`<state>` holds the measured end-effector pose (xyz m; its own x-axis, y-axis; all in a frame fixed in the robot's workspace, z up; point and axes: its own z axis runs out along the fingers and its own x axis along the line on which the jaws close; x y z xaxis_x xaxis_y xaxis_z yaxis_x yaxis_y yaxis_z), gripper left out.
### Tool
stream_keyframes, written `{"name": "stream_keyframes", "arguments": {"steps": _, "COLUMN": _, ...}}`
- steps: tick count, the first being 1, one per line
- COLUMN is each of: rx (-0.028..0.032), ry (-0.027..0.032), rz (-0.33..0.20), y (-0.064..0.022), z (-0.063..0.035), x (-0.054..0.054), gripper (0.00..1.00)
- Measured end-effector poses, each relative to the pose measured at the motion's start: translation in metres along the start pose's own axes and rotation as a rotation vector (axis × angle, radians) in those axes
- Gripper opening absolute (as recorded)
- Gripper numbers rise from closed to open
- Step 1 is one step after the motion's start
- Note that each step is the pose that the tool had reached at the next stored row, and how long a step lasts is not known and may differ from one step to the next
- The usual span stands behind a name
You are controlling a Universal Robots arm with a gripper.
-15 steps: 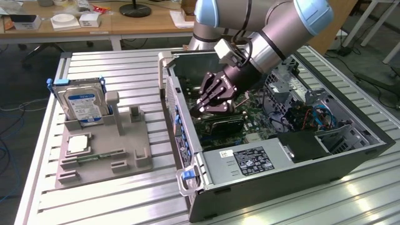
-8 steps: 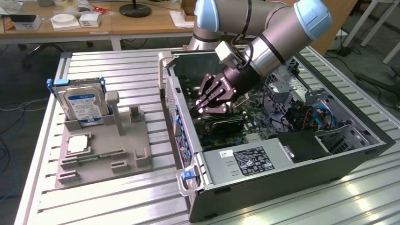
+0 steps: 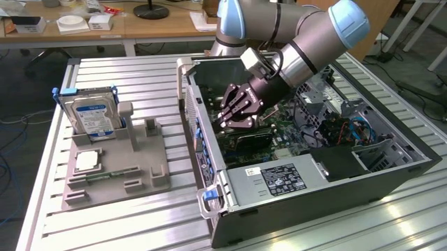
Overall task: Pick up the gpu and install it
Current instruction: 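Press down on the gpu until it lock into place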
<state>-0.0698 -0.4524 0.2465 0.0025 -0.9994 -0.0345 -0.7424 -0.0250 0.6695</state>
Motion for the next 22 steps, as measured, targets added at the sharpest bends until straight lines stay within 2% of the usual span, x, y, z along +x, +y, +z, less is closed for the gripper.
{"name": "stream_keyframes", "arguments": {"steps": 7, "rx": -0.0003, "ry": -0.0003, "rz": 0.0, "y": -0.0003, "z": 0.0009, "x": 0.0, "gripper": 0.1}}
{"name": "stream_keyframes", "arguments": {"steps": 10, "rx": -0.0012, "ry": -0.0004, "rz": 0.0, "y": -0.0079, "z": -0.0057, "x": -0.0003, "gripper": 0.1}}
{"name": "stream_keyframes", "arguments": {"steps": 12, "rx": -0.0015, "ry": -0.0004, "rz": 0.0, "y": -0.0091, "z": -0.0068, "x": -0.0003, "gripper": 0.1}}
{"name": "stream_keyframes", "arguments": {"steps": 13, "rx": 0.0006, "ry": -0.0004, "rz": 0.0, "y": -0.0089, "z": -0.0068, "x": -0.0004, "gripper": 0.1}}
{"name": "stream_keyframes", "arguments": {"steps": 15, "rx": 0.0307, "ry": 0.001, "rz": -0.001, "y": -0.008, "z": -0.0057, "x": -0.0003, "gripper": 0.1}}
{"name": "stream_keyframes", "arguments": {"steps": 18, "rx": 0.083, "ry": 0.0025, "rz": -0.003, "y": -0.0069, "z": -0.0044, "x": -0.0005, "gripper": 0.1}}
{"name": "stream_keyframes", "arguments": {"steps": 19, "rx": 0.0975, "ry": 0.0029, "rz": -0.003, "y": -0.0062, "z": -0.0038, "x": -0.0005, "gripper": 0.1}}
{"name": "stream_keyframes", "arguments": {"steps": 20, "rx": 0.1071, "ry": 0.0031, "rz": -0.003, "y": -0.0051, "z": -0.0027, "x": -0.0006, "gripper": 0.1}}
{"name": "stream_keyframes", "arguments": {"steps": 21, "rx": 0.11, "ry": 0.0029, "rz": -0.004, "y": -0.0046, "z": -0.0021, "x": -0.0007, "gripper": 0.1}}
{"name": "stream_keyframes", "arguments": {"steps": 22, "rx": 0.11, "ry": 0.0029, "rz": -0.004, "y": -0.0046, "z": -0.0021, "x": -0.0007, "gripper": 0.1}}
